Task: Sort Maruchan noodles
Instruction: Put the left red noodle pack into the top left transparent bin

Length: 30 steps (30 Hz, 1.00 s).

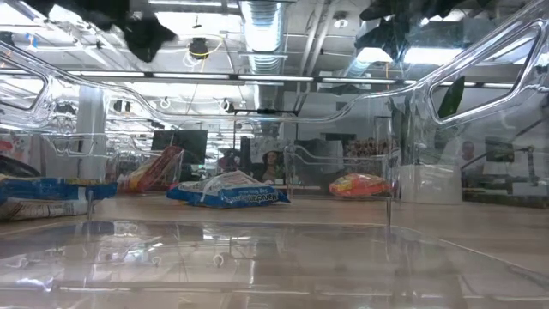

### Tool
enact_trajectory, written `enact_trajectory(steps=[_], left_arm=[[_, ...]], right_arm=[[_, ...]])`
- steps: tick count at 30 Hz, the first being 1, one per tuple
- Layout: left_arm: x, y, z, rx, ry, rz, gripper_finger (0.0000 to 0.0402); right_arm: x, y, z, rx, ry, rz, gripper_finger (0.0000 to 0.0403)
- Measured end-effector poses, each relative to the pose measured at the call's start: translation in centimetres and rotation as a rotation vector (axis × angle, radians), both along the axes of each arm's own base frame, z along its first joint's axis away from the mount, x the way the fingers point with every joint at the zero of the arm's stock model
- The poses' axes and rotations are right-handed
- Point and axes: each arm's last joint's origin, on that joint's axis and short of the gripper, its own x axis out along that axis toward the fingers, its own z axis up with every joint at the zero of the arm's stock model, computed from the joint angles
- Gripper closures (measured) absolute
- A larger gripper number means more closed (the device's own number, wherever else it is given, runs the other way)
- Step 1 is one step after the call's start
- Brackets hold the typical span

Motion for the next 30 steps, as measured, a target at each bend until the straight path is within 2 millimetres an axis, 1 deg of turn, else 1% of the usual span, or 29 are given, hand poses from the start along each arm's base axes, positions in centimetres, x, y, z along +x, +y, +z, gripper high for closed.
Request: enact_trajectory(steps=[2,5,7,10,13,17,20,24,26,30], left_arm=[[-0.1,-2.0,-0.3,-0.091,0.048,-0.1,0.0182],[-0.3,-4.9,-1.0,-0.161,0.134,-0.143,0.0182],[-0.5,-6.8,-1.5,-0.163,0.175,-0.158,0.0182],[-1.0,-9.3,-2.5,-0.147,0.24,-0.133,0.0182],[-1.5,-11.2,-4.2,-0.123,0.349,-0.083,0.0182],[-2.2,-13.2,-6.5,-0.107,0.502,-0.051,0.0182],[-2.4,-14.5,-7.7,-0.102,0.565,-0.048,0.0182],[-2.6,-15.5,-8.9,-0.081,0.628,-0.043,0.0182],[-2.5,-16.0,-8.9,-0.047,0.652,-0.046,0.0182],[-1.8,-17.1,-7.1,0.069,0.709,-0.035,0.0182]], right_arm=[[0.0,0.1,0.0,-0.003,0.005,0.004,0.0159],[0.0,0.0,0.0,-0.006,0.004,0.005,0.0159],[0.0,0.0,0.0,-0.007,0.004,0.005,0.0159],[0.0,0.0,0.0,-0.007,0.004,0.006,0.0159],[0.0,0.0,0.0,-0.009,0.003,0.007,0.0159],[0.0,0.0,0.0,-0.009,0.003,0.006,0.0159],[0.0,0.0,0.0,-0.01,0.003,0.006,0.0159],[0.0,0.0,0.0,-0.027,0.003,-0.001,0.0159],[0.0,0.0,0.0,-0.037,0.002,0.002,0.0159],[0.0,-0.1,0.0,-0.036,0.002,0.0,0.0159]])
